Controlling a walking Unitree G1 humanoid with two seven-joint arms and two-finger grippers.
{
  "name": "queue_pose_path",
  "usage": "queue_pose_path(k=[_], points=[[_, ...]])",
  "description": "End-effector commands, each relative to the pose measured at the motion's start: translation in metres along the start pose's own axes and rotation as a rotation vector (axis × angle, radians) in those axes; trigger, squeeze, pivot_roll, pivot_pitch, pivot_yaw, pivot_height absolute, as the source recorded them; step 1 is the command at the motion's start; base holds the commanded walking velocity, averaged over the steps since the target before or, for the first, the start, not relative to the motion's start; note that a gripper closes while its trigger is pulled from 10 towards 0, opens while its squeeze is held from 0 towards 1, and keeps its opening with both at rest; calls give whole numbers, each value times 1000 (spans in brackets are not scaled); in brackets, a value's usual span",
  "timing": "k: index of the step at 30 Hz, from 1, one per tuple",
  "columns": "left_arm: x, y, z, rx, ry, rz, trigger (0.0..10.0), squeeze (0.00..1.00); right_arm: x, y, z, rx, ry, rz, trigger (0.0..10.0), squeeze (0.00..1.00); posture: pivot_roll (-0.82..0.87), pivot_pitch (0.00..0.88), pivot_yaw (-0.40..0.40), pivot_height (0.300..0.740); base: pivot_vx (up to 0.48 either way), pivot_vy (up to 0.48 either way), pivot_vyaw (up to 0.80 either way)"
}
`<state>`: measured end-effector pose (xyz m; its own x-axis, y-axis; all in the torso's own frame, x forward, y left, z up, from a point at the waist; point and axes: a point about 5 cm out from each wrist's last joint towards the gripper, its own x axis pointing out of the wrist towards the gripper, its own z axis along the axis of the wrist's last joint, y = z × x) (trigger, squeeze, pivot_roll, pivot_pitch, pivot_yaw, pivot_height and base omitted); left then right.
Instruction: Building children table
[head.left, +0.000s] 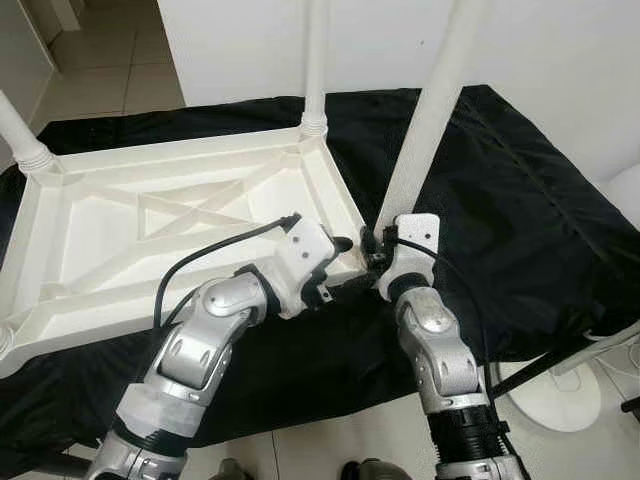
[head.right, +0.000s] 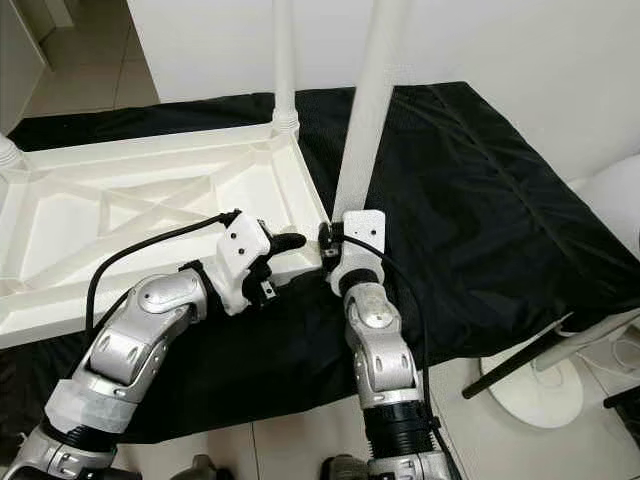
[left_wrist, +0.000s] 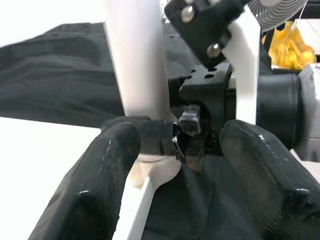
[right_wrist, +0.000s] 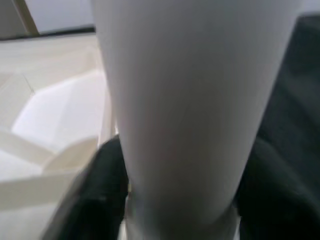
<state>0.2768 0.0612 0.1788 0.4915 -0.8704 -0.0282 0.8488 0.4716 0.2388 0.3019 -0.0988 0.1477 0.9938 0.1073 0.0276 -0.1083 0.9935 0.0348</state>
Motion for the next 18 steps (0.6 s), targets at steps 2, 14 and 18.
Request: queue_pose_path(k=[2,14,18], points=[[1,-1,0,-3,5,15,10000,0,-3,1,-5,10,26,1,10000,1000,-83,68,28,740,0,0,0],[-3,0,-4,11,25,6,10000,0,-6,-26,6,-60,-39,205,10000,1000,-84,56,27,740,0,0,0],[-3,0,-4,12,25,5,10000,0,-1,-31,12,-82,-63,290,10000,0,-85,57,30,740,0,0,0]])
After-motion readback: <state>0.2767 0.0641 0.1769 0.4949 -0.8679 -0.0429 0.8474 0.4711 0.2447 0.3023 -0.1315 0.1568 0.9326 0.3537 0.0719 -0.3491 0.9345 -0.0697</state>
